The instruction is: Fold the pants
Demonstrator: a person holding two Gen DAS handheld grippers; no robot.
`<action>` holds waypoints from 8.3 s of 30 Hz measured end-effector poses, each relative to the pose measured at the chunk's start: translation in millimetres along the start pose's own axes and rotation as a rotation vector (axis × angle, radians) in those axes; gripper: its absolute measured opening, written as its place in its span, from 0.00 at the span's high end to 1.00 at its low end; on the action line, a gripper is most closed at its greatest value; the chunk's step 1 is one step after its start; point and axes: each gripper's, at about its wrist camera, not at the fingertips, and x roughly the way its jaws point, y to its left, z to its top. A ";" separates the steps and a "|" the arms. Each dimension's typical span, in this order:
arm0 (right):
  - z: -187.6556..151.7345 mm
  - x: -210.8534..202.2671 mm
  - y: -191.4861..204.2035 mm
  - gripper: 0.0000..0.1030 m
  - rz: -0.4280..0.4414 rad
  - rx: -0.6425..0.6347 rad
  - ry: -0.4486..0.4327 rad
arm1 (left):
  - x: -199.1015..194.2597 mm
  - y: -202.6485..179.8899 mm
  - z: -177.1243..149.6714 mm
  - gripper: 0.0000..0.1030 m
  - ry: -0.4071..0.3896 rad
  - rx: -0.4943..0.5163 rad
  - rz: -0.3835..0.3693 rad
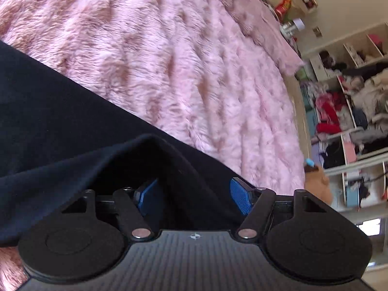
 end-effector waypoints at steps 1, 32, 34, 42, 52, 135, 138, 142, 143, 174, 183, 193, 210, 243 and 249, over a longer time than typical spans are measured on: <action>2.6 2.3 1.0 0.73 -0.007 -0.021 0.011 | -3.3 -7.6 -8.9 0.24 0.012 0.041 -0.005; 32.9 68.1 16.5 0.83 -0.037 -0.664 0.129 | -34.0 14.6 -174.4 0.29 -0.233 0.229 0.018; 37.0 65.8 12.4 0.82 -0.089 -0.635 0.109 | -34.6 13.9 -175.9 0.29 -0.233 0.229 0.013; 29.8 74.6 15.9 0.49 -0.292 -0.523 0.120 | -37.5 13.3 -178.1 0.29 -0.232 0.219 0.009; 24.4 19.6 60.3 0.68 -0.221 -0.508 -0.031 | -50.7 30.4 -177.0 0.29 -0.238 0.186 0.028; -33.1 37.8 52.4 0.92 -0.216 -0.376 0.072 | 18.3 -59.2 -231.1 0.82 -0.225 0.487 -0.041; -24.7 73.6 49.0 0.83 -0.182 -0.457 0.170 | 16.8 -52.3 -227.0 0.82 -0.230 0.474 -0.007; 2.1 111.2 41.9 0.99 -0.229 -0.448 0.232 | 9.8 -38.1 -227.9 0.82 -0.240 0.447 0.025; 7.1 115.5 41.1 1.00 -0.238 -0.437 0.235 | 8.3 -34.7 -227.9 0.82 -0.247 0.440 0.047; -330.4 113.3 389.7 0.53 0.381 -1.714 0.107 | -229.4 210.8 -134.9 0.74 -0.787 -0.206 0.376; -438.7 123.2 435.1 0.59 0.494 -2.010 0.150 | -304.7 299.1 -167.9 0.68 -0.887 -0.432 0.350; -411.0 136.4 473.3 1.00 0.521 -1.751 0.256 | -318.9 306.5 -175.2 0.65 -0.909 -0.442 0.352; -270.9 250.0 535.8 1.00 0.682 -1.051 0.396 | -293.6 299.6 -159.4 0.65 -0.833 -0.421 0.344; -206.2 236.9 356.6 0.85 0.363 -1.439 0.545 | -166.6 205.3 -109.3 0.56 -0.445 -0.123 -0.269; -170.6 240.9 341.4 0.64 0.447 -1.291 0.608 | -116.1 183.3 -103.7 0.56 -0.380 -0.082 -0.343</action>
